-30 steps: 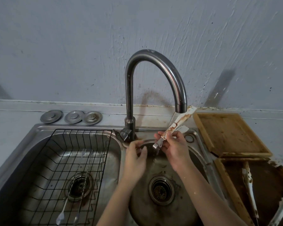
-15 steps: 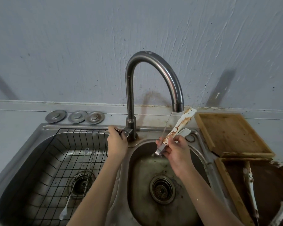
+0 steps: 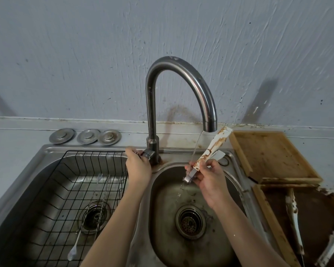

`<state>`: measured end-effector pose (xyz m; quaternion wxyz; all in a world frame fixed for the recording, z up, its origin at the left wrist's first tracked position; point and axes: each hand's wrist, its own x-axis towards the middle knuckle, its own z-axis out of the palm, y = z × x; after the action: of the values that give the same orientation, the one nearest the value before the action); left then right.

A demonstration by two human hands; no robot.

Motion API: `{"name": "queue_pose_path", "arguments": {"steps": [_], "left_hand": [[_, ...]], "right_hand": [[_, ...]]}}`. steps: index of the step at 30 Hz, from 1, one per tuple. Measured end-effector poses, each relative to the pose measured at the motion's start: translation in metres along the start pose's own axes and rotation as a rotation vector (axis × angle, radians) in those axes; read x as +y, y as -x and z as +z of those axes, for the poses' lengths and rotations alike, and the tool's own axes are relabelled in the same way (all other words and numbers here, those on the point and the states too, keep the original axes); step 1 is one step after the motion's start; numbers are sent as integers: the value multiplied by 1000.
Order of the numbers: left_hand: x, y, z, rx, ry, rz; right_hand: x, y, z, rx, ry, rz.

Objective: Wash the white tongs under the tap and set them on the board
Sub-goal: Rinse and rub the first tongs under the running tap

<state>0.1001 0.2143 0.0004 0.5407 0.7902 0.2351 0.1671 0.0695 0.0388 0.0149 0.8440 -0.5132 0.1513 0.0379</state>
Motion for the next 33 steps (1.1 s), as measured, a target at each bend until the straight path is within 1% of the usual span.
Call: {"name": "queue_pose_path", "arguments": {"steps": [8,13,15,18,19,21,23,25,27,31,33], "left_hand": [[-2,1,1,17,24,-5],[-4,4,-2,-12,51,-7],[-6,13,-2,-46,135,-57],[-16,35,9,-79,200,-184],[-19,44,15,-122,223,-212],[-16,65,24,-302,275,-231],[-6,85,29,-496,253,-185],[2,96,31,-609,176,-111],[6,99,30,-642,162,-89],[15,100,25,-667,197,-166],[16,101,25,-663,150,-152]], "right_hand": [[0,2,-1,-12,-16,3],[0,0,0,-10,3,1],[0,1,0,-5,17,-1],[1,-1,-3,9,42,-4],[1,-1,-3,14,56,-6],[2,0,-4,18,73,-9],[3,5,-4,5,73,-5],[3,11,-6,-22,75,-10],[3,15,-9,-40,95,-16],[4,19,-18,-101,48,22],[7,20,-22,-143,126,0]]}}
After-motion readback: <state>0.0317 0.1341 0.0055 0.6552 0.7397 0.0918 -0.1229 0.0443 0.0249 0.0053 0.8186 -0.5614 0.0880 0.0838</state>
